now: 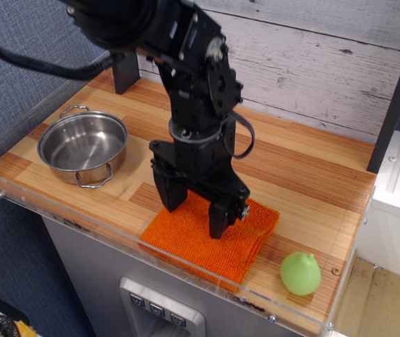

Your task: Slide towel to the bottom of counter next to the pear.

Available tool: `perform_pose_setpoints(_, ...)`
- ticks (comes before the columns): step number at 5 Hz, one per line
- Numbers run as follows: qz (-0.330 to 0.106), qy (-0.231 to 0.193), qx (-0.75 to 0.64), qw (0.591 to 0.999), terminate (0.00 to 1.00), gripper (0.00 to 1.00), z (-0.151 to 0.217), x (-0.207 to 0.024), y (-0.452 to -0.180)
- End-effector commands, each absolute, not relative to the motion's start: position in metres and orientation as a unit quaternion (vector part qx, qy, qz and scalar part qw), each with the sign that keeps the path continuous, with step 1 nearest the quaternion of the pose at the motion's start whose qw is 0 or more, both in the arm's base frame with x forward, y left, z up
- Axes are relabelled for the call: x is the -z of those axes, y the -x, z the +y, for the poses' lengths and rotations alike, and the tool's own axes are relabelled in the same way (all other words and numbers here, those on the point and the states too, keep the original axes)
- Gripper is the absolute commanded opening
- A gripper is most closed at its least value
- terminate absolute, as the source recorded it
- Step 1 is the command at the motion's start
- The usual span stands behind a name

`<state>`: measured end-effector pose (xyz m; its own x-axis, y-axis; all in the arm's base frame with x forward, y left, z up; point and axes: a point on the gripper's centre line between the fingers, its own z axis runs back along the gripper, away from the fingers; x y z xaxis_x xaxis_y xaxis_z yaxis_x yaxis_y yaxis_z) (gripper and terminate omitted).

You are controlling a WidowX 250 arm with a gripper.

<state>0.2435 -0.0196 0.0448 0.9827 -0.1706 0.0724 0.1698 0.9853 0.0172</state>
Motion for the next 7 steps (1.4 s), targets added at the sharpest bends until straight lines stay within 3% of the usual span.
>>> perform_pose_setpoints(1, -0.068, -0.013, 0.063, 0.996, 0.00, 1.00, -0.013, -0.076, -0.252)
perform_pose_setpoints(5, -0.021, -0.008, 0.036, 0.999, 0.00, 1.00, 0.013, -0.109, -0.248)
perform_pose_setpoints(7, -0.046, -0.006, 0.031, 0.998, 0.00, 1.00, 0.049, -0.114, -0.275)
